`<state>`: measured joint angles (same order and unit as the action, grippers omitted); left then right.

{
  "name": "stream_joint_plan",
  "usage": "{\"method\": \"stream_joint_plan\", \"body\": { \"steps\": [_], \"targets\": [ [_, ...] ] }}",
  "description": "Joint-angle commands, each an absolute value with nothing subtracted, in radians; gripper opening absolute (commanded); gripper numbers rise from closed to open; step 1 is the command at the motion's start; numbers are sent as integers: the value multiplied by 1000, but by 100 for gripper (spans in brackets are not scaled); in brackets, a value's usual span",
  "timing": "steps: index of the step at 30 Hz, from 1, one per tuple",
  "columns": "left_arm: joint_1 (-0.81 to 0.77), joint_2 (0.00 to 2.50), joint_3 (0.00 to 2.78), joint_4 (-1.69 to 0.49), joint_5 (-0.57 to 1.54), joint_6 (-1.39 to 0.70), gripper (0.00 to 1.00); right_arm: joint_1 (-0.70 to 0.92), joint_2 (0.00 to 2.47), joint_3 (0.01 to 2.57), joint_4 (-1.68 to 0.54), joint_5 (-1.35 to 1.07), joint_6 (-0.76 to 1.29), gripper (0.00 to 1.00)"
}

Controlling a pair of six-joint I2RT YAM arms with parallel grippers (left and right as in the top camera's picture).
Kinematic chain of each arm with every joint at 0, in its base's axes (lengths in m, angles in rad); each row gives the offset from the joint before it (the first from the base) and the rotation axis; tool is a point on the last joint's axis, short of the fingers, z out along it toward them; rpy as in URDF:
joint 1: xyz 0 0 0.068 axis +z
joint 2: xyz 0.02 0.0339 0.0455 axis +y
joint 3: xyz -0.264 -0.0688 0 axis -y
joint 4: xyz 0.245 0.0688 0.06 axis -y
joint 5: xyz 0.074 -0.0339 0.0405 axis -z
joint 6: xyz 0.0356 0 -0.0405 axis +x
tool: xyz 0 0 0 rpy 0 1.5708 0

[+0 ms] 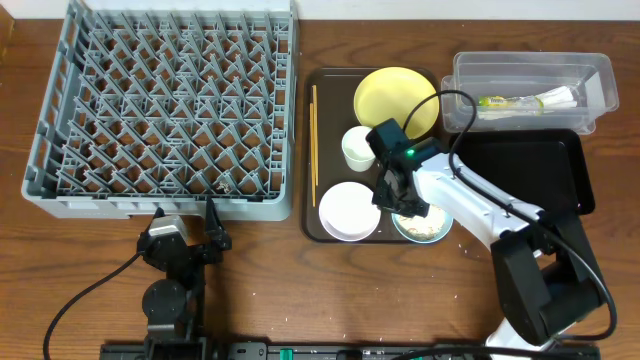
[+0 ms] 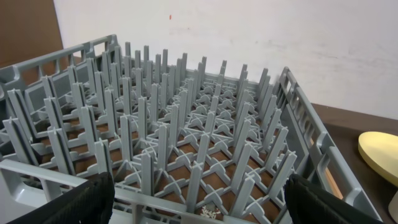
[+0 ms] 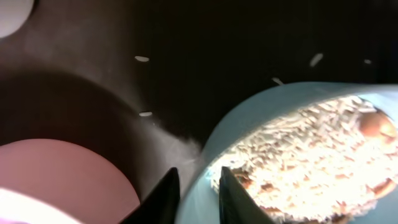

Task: Sort waste into correct bins and load items into the dishwasher
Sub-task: 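Move the right gripper to the blue bowl and grasp its rim, then tip the blue bowl over the black tray to dump the rice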

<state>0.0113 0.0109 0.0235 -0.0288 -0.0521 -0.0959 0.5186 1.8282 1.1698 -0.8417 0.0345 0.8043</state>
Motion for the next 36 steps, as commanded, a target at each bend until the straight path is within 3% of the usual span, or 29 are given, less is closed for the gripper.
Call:
{"method": "stream_joint_plan", "body": {
  "steps": [1, 5, 20, 28, 36],
  "targets": [
    [9, 4, 4, -67, -71, -83, 89, 523, 1835, 1163, -841, 44, 807, 15],
    [9, 4, 4, -67, -71, -83, 89, 523, 1834, 1166, -845, 26, 797, 1],
    [9, 4, 4, -67, -71, -83, 89, 373, 1661, 1232, -968, -267, 480, 1],
    [9, 4, 4, -67, -71, -83, 89, 128, 1484, 1232, -1015, -475, 275, 1],
    [9, 4, 4, -67, -71, -83, 89, -176, 1473, 1218, -984, -731, 20, 1]
  ]
}}
